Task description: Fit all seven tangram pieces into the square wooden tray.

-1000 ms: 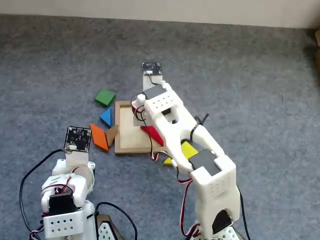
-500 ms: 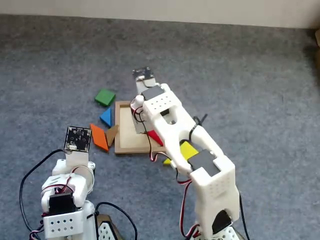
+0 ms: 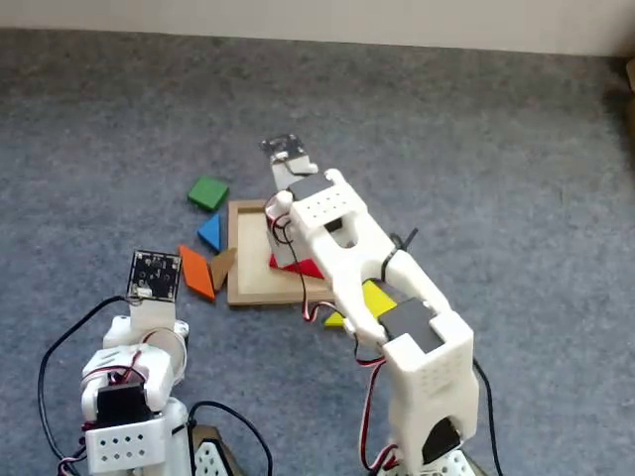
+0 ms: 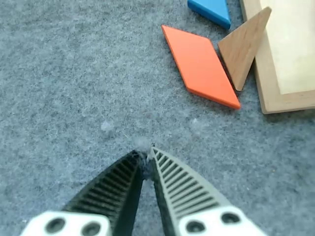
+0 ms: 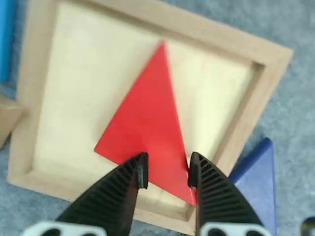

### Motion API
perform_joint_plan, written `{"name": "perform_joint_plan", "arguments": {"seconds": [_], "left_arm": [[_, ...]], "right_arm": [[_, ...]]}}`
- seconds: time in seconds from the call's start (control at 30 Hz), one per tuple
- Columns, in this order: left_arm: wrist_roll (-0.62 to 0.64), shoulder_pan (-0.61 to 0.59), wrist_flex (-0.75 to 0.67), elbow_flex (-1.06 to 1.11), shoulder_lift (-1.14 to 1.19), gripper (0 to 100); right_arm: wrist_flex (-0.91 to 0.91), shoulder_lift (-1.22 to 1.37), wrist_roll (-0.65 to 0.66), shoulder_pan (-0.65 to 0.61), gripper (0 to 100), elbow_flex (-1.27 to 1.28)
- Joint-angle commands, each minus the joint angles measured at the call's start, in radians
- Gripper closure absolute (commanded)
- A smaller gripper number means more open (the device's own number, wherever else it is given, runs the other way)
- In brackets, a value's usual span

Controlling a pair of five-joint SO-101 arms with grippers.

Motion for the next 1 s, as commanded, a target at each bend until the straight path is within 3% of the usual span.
{"name": "perform_joint_plan", "arguments": {"seconds": [0.0, 0.23, 0.5, 0.97], "left_arm": [[-0.005, -0.016, -0.014, 0.019, -0.044, 99], [-0.005, -0.015, -0.014, 0.019, -0.044, 99], [-0.005, -0.016, -0.014, 0.019, -0.044, 99], [-0.003, -0.015, -0.014, 0.019, -0.044, 99]], "right_arm": [[0.024, -0.117, 0.011, 0.007, 86.8, -0.099], [-0.012, -0.203, 0.011, -0.076, 86.8, -0.084], [-0.081, -0.008, 0.012, -0.091, 86.8, -0.093], [-0.025, 0.042, 0.077, 0.143, 86.8, -0.084]]}}
